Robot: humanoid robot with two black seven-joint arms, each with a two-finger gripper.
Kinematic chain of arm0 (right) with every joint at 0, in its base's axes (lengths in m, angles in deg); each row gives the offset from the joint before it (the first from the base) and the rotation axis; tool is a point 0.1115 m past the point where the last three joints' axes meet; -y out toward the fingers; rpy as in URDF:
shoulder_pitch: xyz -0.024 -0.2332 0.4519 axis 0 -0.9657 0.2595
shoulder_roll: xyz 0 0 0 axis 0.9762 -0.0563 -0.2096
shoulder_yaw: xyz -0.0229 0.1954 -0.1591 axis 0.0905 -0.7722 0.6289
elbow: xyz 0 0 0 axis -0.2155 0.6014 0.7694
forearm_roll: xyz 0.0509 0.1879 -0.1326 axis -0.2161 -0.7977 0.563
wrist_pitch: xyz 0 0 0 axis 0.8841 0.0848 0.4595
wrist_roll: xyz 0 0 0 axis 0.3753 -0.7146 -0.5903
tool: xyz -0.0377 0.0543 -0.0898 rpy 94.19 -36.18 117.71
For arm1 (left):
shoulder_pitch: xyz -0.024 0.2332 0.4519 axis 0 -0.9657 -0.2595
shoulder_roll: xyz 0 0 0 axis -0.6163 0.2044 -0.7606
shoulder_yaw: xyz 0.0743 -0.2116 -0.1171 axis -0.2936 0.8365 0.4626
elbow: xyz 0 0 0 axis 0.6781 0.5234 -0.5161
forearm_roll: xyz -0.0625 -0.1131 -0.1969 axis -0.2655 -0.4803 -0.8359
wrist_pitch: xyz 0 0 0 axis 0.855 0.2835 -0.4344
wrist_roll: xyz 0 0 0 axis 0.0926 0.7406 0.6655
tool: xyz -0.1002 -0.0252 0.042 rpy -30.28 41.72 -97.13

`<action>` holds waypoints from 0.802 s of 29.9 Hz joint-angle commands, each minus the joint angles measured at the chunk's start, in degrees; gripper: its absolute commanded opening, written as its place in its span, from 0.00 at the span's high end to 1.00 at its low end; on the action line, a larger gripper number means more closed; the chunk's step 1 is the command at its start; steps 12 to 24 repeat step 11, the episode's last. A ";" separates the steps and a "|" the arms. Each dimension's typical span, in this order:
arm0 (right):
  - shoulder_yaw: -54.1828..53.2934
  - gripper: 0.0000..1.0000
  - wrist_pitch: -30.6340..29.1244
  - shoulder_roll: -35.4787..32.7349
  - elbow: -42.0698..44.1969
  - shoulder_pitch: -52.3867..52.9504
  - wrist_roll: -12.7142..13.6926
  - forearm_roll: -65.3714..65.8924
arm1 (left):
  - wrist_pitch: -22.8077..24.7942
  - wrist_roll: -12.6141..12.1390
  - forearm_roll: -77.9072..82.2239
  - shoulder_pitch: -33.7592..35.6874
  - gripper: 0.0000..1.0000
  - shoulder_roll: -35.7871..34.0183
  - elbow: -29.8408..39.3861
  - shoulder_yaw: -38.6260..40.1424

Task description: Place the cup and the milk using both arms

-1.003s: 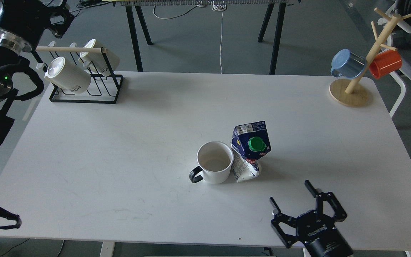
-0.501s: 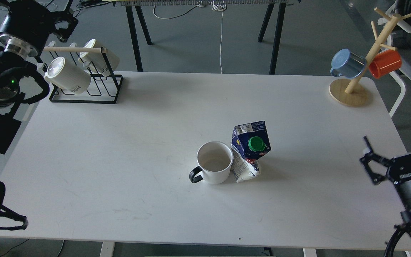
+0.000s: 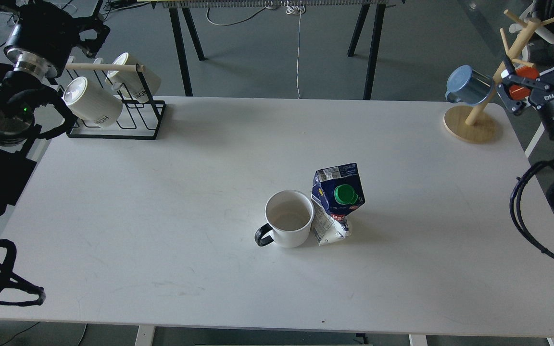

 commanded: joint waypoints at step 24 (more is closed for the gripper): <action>11.38 0.01 0.00 15.20 30.41 28.20 -0.52 0.00 | 0.00 0.47 0.01 0.90 0.01 2.95 1.29 0.07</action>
